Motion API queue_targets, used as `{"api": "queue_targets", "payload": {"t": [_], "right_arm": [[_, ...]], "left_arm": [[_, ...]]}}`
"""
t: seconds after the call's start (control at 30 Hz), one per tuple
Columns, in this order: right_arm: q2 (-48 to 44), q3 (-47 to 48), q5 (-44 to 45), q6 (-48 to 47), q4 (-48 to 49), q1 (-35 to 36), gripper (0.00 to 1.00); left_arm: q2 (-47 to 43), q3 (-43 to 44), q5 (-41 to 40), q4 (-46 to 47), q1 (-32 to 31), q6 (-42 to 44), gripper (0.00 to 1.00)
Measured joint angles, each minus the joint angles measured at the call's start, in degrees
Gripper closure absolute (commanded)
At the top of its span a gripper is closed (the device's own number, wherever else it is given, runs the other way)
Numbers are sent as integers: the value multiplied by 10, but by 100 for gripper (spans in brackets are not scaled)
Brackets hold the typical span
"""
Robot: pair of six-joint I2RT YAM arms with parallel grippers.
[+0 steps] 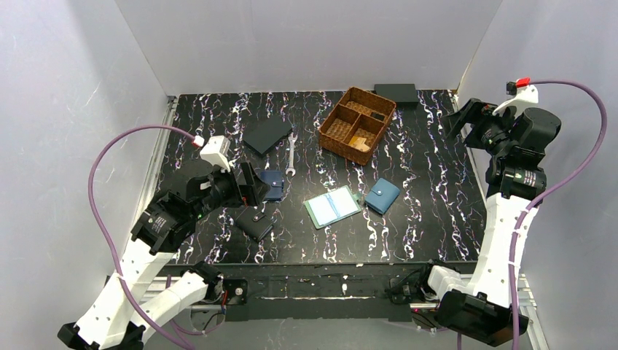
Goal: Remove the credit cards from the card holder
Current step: Reset both arms
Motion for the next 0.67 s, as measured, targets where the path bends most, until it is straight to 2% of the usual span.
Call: {"api": "queue_targets", "payload": {"t": [0.67], "right_arm": [[13, 0, 0, 13, 5, 0, 2]], "left_arm": [[14, 0, -3, 4, 0, 11, 2]]}}
